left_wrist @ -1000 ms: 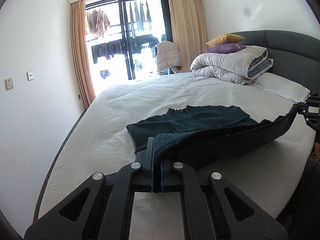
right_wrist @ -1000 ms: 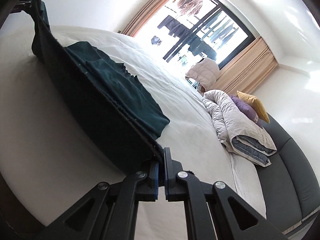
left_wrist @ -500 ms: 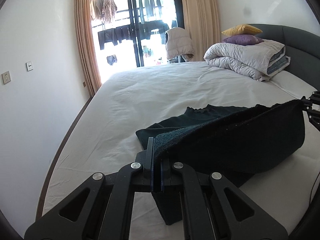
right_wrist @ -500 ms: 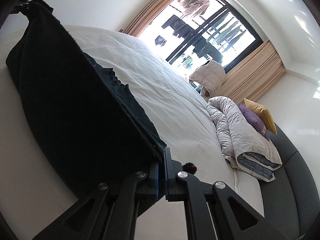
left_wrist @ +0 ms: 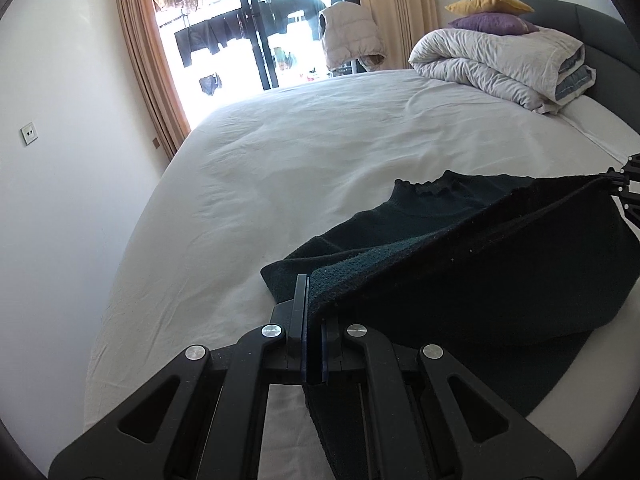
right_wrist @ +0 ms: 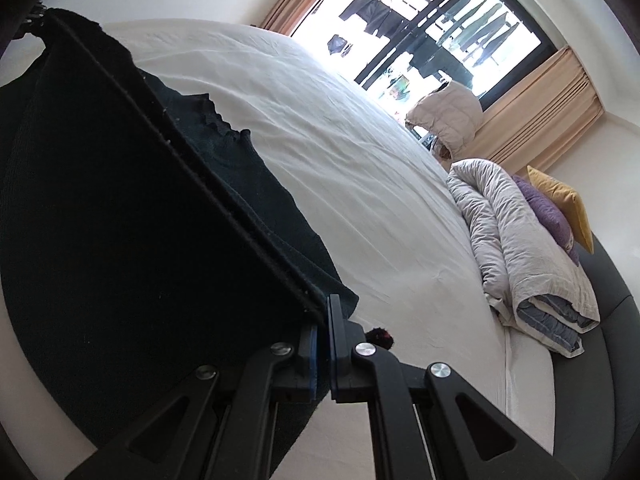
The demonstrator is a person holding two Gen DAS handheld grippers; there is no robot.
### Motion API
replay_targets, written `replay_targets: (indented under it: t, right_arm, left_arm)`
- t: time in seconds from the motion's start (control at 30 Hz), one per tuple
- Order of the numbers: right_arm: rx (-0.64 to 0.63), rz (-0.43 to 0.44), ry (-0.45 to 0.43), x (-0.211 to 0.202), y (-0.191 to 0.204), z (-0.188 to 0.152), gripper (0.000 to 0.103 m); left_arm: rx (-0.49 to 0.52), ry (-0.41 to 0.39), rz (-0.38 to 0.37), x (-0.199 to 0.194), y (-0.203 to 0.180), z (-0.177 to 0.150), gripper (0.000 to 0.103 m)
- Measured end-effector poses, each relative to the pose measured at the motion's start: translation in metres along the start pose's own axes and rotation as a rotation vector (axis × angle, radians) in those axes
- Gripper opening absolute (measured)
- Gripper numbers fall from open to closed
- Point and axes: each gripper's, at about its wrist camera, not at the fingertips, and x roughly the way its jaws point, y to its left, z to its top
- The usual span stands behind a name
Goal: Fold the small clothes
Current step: 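Lift the held hem with both tools and fold it over toward the collar, then lay the hem down and open both tools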
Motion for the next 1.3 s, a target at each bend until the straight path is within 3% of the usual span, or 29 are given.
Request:
replay_targets:
  t: [0.37,0.93,1.0,1.07,1.1,1.17,1.2,1.23,1.3]
  right_arm:
    - [0.082,0.112,0.137,0.093,-0.019,0.032,0.004]
    - [0.145,0.184,0.244,0.161,-0.034,0.056,0.005]
    - [0.183,0.172,0.233,0.163,-0.041,0.057,0.008]
    - [0.242,0.167,0.229,0.165,-0.050,0.056,0.021]
    - [0.270,0.153,0.225,0.165,-0.055,0.055,0.029]
    - [0.315,0.108,0.218,0.164,-0.064,0.051,0.061]
    - [0.342,0.107,0.206,0.160,-0.066,0.048,0.065]
    - [0.369,0.120,0.193,0.156,-0.070,0.045,0.065]
    - [0.425,0.120,0.175,0.145,-0.076,0.038,0.065]
  left_arm:
    - [-0.021,0.167,-0.015,0.112,0.010,0.023,0.003]
    - [-0.037,0.257,0.001,0.183,0.009,0.045,0.006]
    - [-0.052,0.258,0.009,0.190,0.011,0.044,0.008]
    - [-0.093,0.250,-0.019,0.193,0.017,0.046,0.009]
    - [-0.113,0.244,-0.034,0.193,0.020,0.048,0.011]
    - [-0.129,0.242,-0.034,0.193,0.026,0.050,0.024]
    - [-0.130,0.234,-0.018,0.190,0.029,0.050,0.046]
    - [-0.127,0.217,0.019,0.186,0.034,0.051,0.075]
    - [-0.128,0.166,0.070,0.174,0.044,0.053,0.086]
